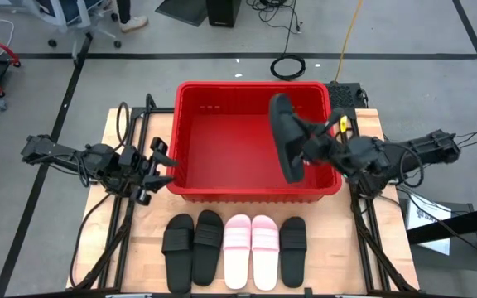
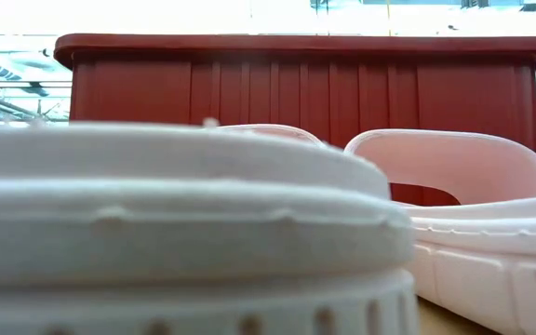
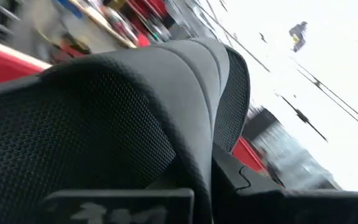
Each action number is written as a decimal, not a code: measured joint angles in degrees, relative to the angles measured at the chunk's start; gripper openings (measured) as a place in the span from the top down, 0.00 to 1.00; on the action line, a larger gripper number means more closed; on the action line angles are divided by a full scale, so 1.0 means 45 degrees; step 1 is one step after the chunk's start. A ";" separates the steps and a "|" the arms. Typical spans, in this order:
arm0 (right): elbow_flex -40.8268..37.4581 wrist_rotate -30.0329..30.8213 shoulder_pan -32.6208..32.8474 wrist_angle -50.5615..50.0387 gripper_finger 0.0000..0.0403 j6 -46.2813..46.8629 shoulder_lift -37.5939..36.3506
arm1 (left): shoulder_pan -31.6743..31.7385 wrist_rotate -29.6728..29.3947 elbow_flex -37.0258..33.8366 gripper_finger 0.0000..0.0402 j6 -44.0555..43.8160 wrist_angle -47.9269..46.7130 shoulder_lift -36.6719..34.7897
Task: Pick and place slides into bin
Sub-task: Put the black slipper into the red container
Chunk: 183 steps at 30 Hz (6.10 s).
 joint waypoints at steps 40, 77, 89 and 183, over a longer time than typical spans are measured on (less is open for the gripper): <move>-0.5007 -0.5223 -0.8695 -0.3154 0.99 0.4074 0.0816 | 0.7032 -0.0077 0.0005 0.51 -0.0025 -0.1281 -0.0019; -0.5678 -0.6797 -1.1349 -0.1198 0.99 0.3158 0.5483 | 0.9233 0.2603 0.0627 0.51 -0.0660 -0.1896 0.0194; -0.5684 -0.7400 -1.1407 -0.1531 0.99 0.3717 0.5470 | 0.9233 0.2608 0.0627 0.51 -0.0834 -0.1896 0.0194; -0.5688 -0.5778 -0.9362 -0.4354 0.44 0.5063 0.1838 | 0.9214 0.3348 0.0617 0.51 -0.1173 -0.1911 0.0189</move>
